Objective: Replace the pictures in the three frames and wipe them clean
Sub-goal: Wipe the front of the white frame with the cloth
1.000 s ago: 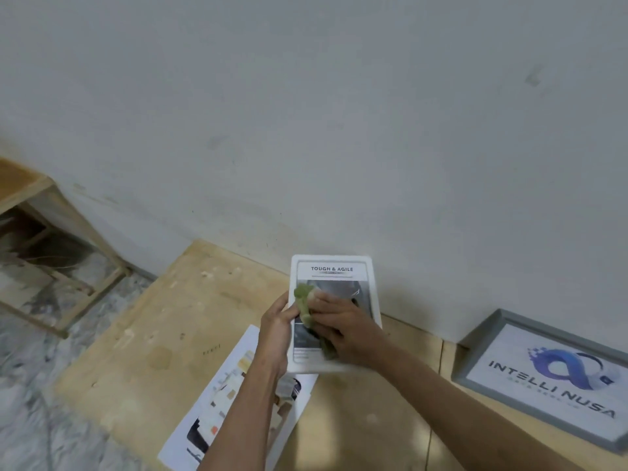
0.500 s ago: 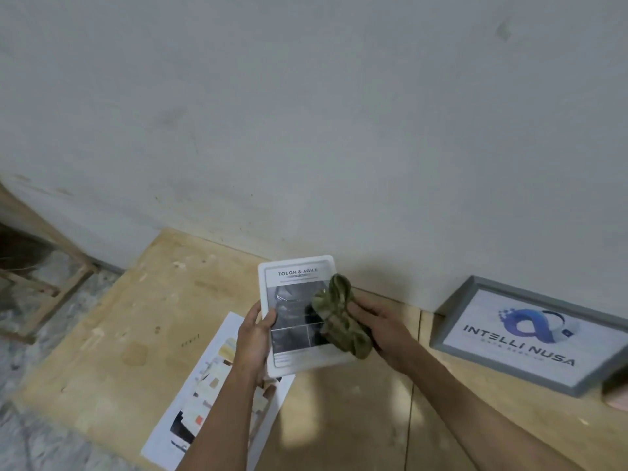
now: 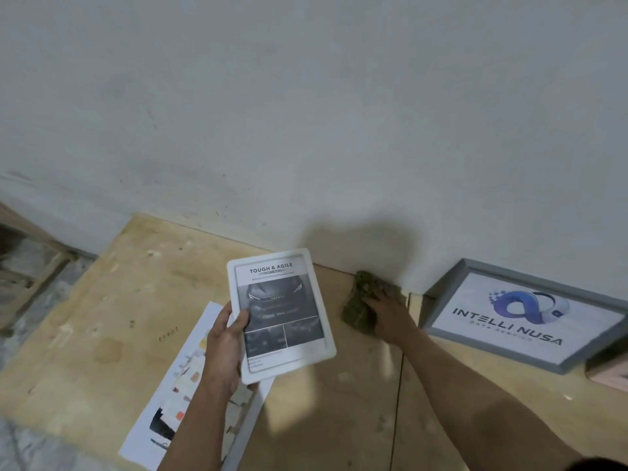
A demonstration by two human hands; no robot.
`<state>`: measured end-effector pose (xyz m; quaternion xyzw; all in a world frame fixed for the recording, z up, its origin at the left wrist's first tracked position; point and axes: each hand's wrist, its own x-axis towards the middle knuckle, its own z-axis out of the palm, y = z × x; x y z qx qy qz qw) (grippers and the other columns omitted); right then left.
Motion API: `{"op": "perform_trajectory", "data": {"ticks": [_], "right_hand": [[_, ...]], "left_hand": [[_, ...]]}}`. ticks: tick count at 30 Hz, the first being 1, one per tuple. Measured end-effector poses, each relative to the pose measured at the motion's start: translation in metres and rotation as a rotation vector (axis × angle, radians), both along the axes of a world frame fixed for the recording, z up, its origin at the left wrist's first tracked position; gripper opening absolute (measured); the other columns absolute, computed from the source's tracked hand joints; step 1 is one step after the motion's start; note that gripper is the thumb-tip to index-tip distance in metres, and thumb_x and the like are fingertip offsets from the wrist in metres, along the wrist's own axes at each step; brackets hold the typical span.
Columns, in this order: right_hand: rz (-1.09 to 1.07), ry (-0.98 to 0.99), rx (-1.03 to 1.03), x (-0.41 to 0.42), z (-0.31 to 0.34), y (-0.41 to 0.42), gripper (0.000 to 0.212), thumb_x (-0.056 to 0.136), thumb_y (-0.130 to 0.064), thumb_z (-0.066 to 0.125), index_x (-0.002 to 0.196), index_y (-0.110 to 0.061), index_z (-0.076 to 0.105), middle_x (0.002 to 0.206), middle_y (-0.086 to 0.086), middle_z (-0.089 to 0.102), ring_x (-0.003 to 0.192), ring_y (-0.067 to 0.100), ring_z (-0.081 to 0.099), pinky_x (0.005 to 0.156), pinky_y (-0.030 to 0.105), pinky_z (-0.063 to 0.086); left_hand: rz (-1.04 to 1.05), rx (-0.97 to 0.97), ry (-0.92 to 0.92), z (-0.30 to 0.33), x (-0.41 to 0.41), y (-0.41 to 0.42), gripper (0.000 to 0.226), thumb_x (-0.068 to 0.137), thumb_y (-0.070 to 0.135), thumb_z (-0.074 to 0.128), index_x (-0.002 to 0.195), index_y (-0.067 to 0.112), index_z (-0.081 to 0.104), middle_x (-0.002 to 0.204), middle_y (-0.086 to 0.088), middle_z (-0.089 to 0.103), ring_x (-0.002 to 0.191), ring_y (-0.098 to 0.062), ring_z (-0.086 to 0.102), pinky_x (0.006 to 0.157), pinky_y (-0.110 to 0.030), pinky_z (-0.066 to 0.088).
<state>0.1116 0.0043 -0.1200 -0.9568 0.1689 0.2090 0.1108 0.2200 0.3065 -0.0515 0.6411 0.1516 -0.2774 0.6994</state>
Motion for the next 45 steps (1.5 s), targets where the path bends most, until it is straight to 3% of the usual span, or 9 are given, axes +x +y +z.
{"op": "perform_trajectory", "data": {"ticks": [4,8,10,15,21,24,31,35,45], "right_hand": [[-0.094,0.085,0.181,0.008,0.017,-0.001,0.067,0.082,-0.009,0.053,0.146,-0.021,0.037,0.161,0.005,0.013,0.147,0.030,0.013,0.119,0.041,0.017],[-0.176,-0.180,0.194,0.008,0.037,0.006,0.048,0.083,-0.009,0.055,0.129,-0.021,0.058,0.135,0.007,0.053,0.125,0.028,0.047,0.104,0.035,0.035],[-0.382,-0.321,0.429,0.005,0.055,0.018,0.034,0.090,-0.013,0.057,0.123,-0.015,0.063,0.118,0.005,0.062,0.108,0.022,0.057,0.093,0.028,0.044],[-0.703,-0.305,1.176,-0.009,0.113,0.039,0.024,0.092,-0.025,0.060,0.098,-0.003,0.068,0.091,0.012,0.071,0.083,0.026,0.066,0.087,0.043,0.053],[-0.561,-0.398,1.012,-0.057,0.138,0.044,0.014,0.086,-0.011,0.065,0.096,-0.002,0.070,0.084,0.014,0.071,0.069,0.026,0.066,0.067,0.035,0.054],[-0.601,-0.424,1.011,-0.094,0.149,0.039,0.012,0.086,-0.005,0.065,0.097,-0.004,0.070,0.082,0.009,0.072,0.067,0.016,0.065,0.065,0.029,0.052],[-0.699,-0.510,0.978,-0.206,0.168,0.018,0.009,0.088,-0.001,0.061,0.091,-0.002,0.069,0.076,0.004,0.071,0.065,0.015,0.065,0.063,0.027,0.051],[-0.789,-0.558,0.921,-0.301,0.188,-0.002,0.005,0.085,0.000,0.063,0.086,-0.001,0.067,0.071,0.009,0.064,0.063,0.018,0.058,0.059,0.026,0.048],[-1.015,-0.746,0.767,-0.519,0.245,-0.033,0.013,0.083,0.004,0.059,0.086,-0.002,0.070,0.076,0.012,0.071,0.066,0.021,0.065,0.060,0.030,0.052]], "left_hand": [[-0.008,-0.006,-0.021,0.010,-0.005,-0.002,0.026,0.100,0.021,0.057,0.124,0.022,0.065,0.109,-0.012,0.076,0.096,-0.041,0.073,0.084,-0.055,0.058],[-0.001,-0.024,-0.042,0.021,-0.013,-0.010,0.033,0.099,0.017,0.058,0.132,0.021,0.060,0.110,-0.012,0.076,0.097,-0.038,0.073,0.075,-0.044,0.061],[0.011,-0.033,-0.047,0.031,-0.020,-0.013,0.034,0.099,0.016,0.058,0.133,0.023,0.059,0.109,-0.012,0.076,0.096,-0.038,0.073,0.076,-0.045,0.062],[-0.044,-0.038,-0.092,0.054,-0.040,-0.021,0.038,0.099,0.018,0.056,0.137,0.025,0.057,0.110,-0.010,0.076,0.098,-0.034,0.074,0.087,-0.053,0.059],[-0.175,-0.004,-0.233,0.074,-0.080,-0.035,0.030,0.100,0.017,0.052,0.127,0.026,0.062,0.110,-0.001,0.075,0.087,-0.019,0.072,0.089,-0.037,0.056],[-0.273,0.057,-0.300,0.088,-0.105,-0.041,0.029,0.101,0.012,0.050,0.124,0.025,0.062,0.103,-0.001,0.070,0.082,-0.008,0.068,0.070,-0.015,0.053],[-0.542,0.148,-0.356,0.116,-0.178,-0.066,0.025,0.097,0.010,0.053,0.122,0.015,0.058,0.082,-0.007,0.064,0.067,-0.017,0.060,0.065,-0.029,0.046],[-0.731,0.134,-0.349,0.132,-0.248,-0.089,0.023,0.098,0.009,0.053,0.121,0.010,0.053,0.097,-0.011,0.072,0.070,-0.020,0.069,0.058,-0.027,0.055],[-1.052,0.044,-0.326,0.164,-0.409,-0.182,0.024,0.094,0.023,0.053,0.116,0.013,0.049,0.118,-0.026,0.066,0.091,-0.035,0.069,0.092,-0.056,0.055]]}}
